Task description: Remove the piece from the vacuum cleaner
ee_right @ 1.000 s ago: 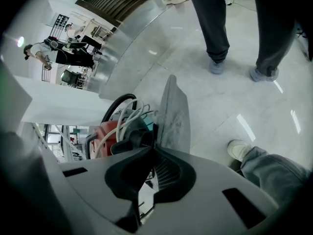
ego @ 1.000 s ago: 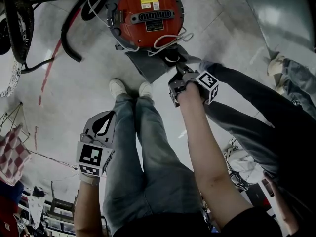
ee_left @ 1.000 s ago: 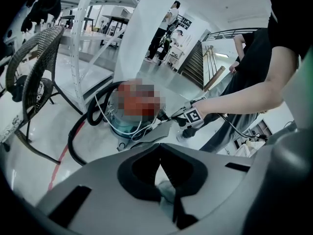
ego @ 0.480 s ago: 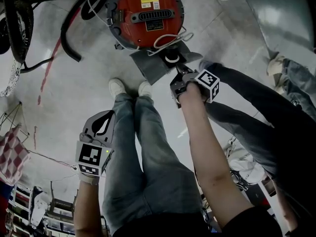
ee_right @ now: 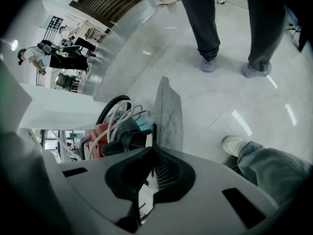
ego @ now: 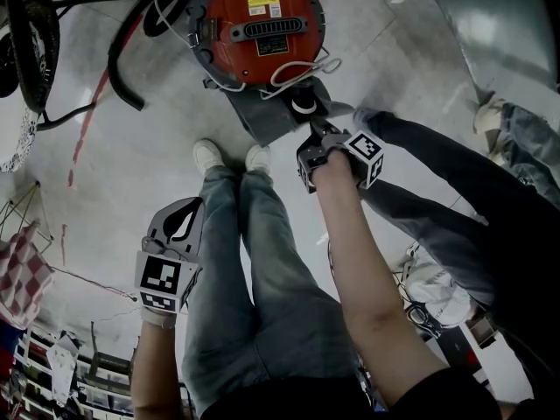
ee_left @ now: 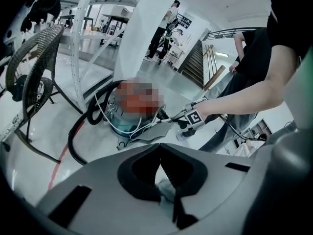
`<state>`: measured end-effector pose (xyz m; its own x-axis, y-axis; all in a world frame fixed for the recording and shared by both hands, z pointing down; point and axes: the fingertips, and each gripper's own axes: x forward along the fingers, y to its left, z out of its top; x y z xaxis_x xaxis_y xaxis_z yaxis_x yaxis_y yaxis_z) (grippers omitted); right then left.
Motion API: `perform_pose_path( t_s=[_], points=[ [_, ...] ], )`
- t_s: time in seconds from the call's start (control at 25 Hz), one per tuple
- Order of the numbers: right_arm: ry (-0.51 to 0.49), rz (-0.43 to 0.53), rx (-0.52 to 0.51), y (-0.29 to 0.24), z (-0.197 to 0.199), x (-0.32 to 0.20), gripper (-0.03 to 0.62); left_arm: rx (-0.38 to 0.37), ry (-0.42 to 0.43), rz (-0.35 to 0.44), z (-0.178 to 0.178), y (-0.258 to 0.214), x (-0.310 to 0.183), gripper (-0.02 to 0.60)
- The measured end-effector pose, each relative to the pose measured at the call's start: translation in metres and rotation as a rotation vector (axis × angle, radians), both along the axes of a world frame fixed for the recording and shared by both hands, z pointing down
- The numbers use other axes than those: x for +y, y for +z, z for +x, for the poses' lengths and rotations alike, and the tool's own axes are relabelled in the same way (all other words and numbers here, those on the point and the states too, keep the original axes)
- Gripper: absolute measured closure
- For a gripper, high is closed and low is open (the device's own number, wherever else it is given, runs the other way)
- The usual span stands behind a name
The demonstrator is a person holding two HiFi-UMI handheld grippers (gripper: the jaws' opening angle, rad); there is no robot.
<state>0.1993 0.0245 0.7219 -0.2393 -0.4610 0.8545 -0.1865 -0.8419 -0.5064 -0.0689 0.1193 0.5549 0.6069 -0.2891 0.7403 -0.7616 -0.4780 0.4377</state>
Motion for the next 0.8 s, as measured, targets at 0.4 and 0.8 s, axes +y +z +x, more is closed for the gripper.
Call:
perform_pose_path(
  t_s=[0.4,0.8],
  points=[
    [-0.008,-0.011,-0.002,0.008,-0.003,0.009,0.562,-0.001,0.002,-0.004,0.006,0.002,-0.007,0.563],
    [-0.047,-0.014,0.001,0.013,0.001,0.007,0.562,-0.004,0.005,-0.008,0.011,0.001,-0.007,0.563]
  ],
)
